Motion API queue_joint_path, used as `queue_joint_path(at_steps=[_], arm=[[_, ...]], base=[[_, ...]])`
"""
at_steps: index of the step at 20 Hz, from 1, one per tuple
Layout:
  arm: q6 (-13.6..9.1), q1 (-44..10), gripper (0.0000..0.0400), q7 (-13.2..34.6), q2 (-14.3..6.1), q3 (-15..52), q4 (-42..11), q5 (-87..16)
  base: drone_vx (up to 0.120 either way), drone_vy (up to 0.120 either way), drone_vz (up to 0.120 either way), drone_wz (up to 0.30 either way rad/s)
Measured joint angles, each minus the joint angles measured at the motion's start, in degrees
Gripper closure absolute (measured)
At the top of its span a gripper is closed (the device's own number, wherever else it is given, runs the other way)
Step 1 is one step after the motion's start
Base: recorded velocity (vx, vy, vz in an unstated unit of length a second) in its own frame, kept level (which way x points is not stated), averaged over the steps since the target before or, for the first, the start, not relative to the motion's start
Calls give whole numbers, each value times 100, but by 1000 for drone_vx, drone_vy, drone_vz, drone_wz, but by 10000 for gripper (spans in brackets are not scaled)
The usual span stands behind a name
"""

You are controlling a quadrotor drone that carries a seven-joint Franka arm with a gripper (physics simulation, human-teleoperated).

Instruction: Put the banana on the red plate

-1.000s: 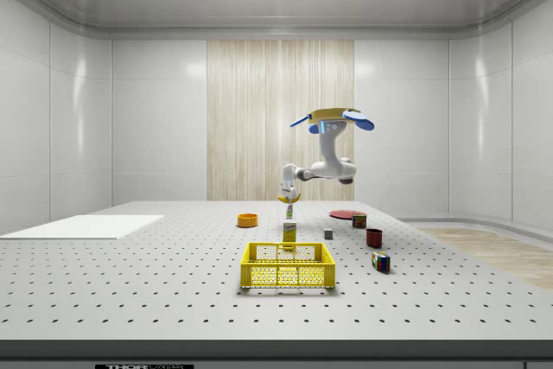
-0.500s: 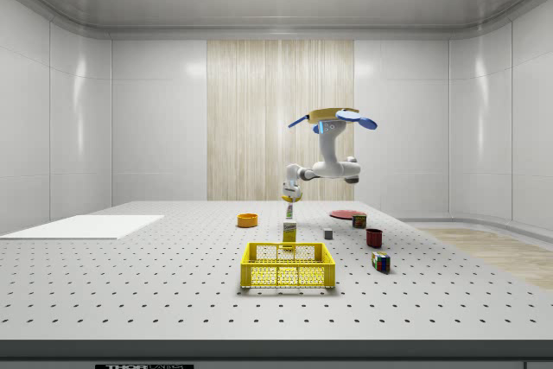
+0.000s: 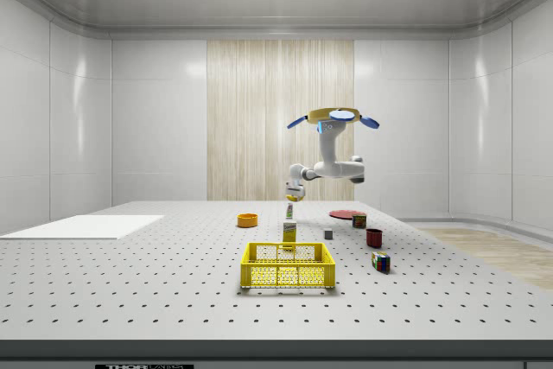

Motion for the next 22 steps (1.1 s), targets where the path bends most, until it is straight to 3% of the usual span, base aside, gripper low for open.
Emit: queue_joint_path(at_steps=[22], arm=[[165,-25,207,-3774,-164,20,8,90]], base=[[0,0,0,-300]])
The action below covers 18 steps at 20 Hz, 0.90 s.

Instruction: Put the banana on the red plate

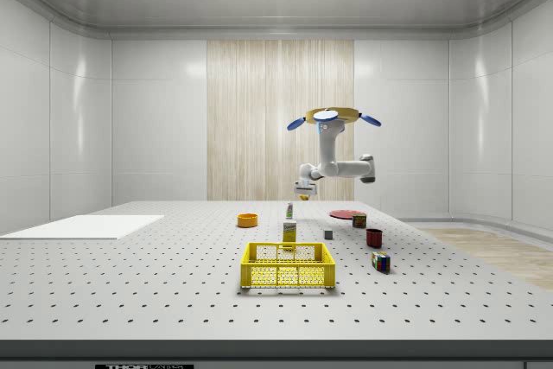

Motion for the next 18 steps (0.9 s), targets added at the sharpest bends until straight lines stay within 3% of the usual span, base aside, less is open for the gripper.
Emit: queue_joint_path(at_steps=[18], arm=[[66,-14,207,-3095,-70,10,8,61]], base=[[0,0,0,-300]])
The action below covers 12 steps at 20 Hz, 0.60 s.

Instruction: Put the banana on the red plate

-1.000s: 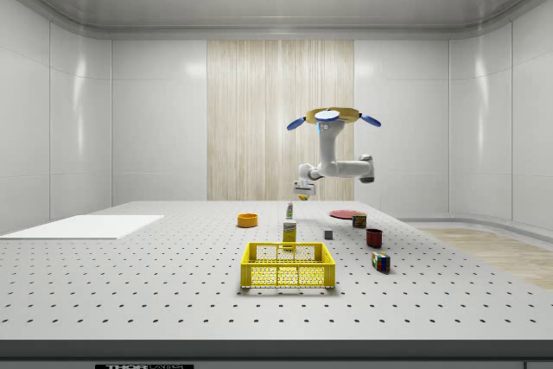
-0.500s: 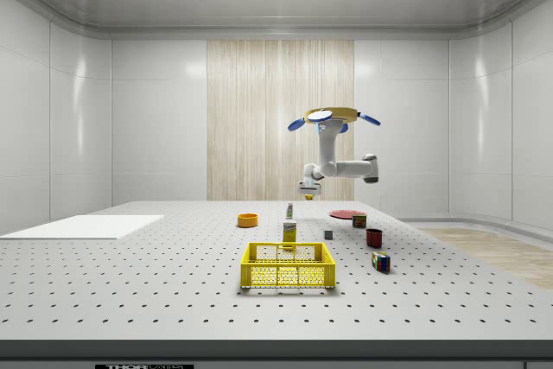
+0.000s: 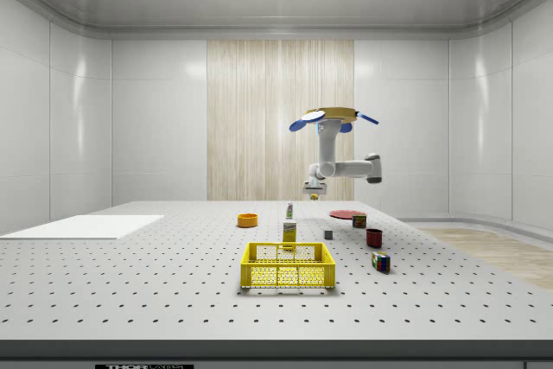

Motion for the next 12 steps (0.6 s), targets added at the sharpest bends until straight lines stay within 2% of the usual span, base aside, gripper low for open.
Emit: queue_joint_path(at_steps=[12], arm=[[20,-7,207,-2064,-25,5,5,34]], base=[[0,0,0,-300]])
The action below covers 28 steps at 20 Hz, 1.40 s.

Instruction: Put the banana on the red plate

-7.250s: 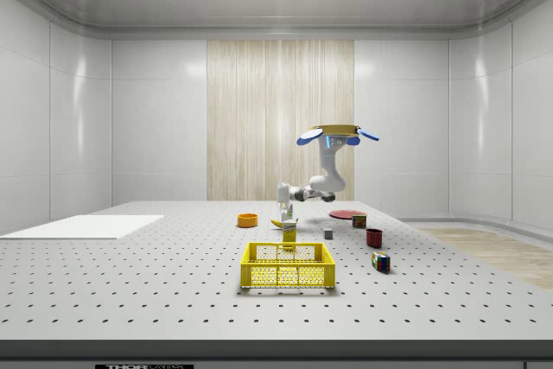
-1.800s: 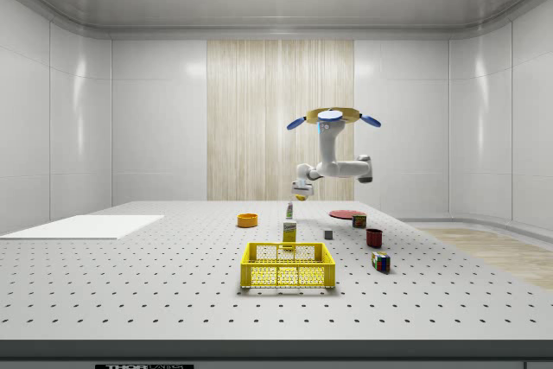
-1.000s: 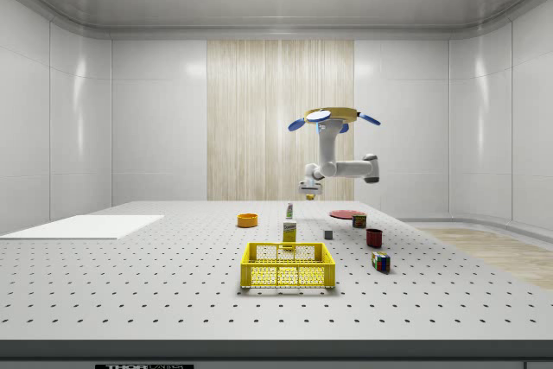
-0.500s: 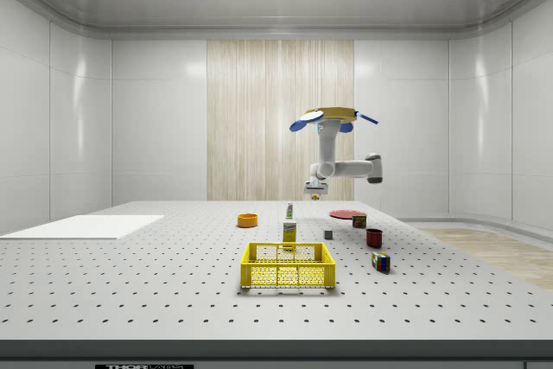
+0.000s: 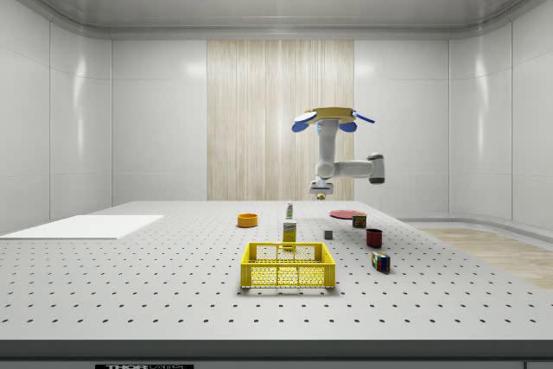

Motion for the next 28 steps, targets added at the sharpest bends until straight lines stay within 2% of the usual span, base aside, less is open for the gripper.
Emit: queue_joint_path(at_steps=[13,16,21,28], arm=[[7,-7,207,-2235,-15,4,5,28],[6,-7,207,-2659,-16,4,6,32],[0,-6,207,-3010,-11,4,6,34],[-10,-3,207,-3184,0,3,6,32]], base=[[0,0,0,-300],[107,0,0,-33],[120,0,0,0],[120,-114,0,0]])
